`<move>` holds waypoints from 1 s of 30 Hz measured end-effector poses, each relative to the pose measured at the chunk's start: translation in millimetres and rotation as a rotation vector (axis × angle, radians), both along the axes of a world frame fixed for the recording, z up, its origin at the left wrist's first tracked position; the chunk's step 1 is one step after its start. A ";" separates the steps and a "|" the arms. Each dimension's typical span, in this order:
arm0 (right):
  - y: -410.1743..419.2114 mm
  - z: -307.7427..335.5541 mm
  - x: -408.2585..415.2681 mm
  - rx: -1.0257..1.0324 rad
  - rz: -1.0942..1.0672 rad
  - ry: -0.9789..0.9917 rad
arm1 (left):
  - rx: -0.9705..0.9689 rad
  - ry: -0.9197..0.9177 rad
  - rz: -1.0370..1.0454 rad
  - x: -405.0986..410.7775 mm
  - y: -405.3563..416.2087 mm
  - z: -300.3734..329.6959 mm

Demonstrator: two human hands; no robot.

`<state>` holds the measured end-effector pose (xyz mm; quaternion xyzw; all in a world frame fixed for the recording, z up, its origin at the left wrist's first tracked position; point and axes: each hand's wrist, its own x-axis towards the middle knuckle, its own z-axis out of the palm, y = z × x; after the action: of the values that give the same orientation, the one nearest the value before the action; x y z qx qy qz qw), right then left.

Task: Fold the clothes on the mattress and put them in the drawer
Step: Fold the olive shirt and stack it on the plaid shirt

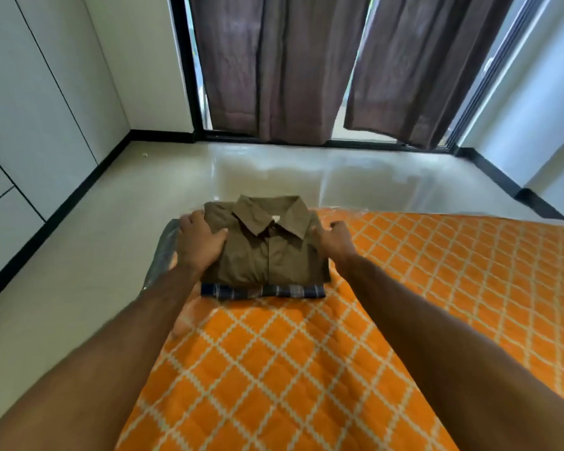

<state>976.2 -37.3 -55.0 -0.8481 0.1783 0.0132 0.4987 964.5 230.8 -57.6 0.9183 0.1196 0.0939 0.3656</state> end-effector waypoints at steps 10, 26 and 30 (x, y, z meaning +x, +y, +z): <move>63.0 -135.7 25.7 -0.787 0.491 -0.347 | 0.670 -0.107 -0.377 19.0 -23.8 -145.8; -30.9 -142.1 -251.7 -0.799 0.637 -0.153 | 0.665 0.149 -0.433 -192.2 -78.2 -136.6; -57.9 -135.3 -309.0 -0.788 0.641 -0.049 | 0.614 0.183 -0.501 -253.8 -121.7 -131.4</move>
<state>667.1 -95.1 -190.3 -0.9840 -0.1112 0.0775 0.1157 710.7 109.1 -189.0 0.9901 -0.1092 -0.0488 0.0738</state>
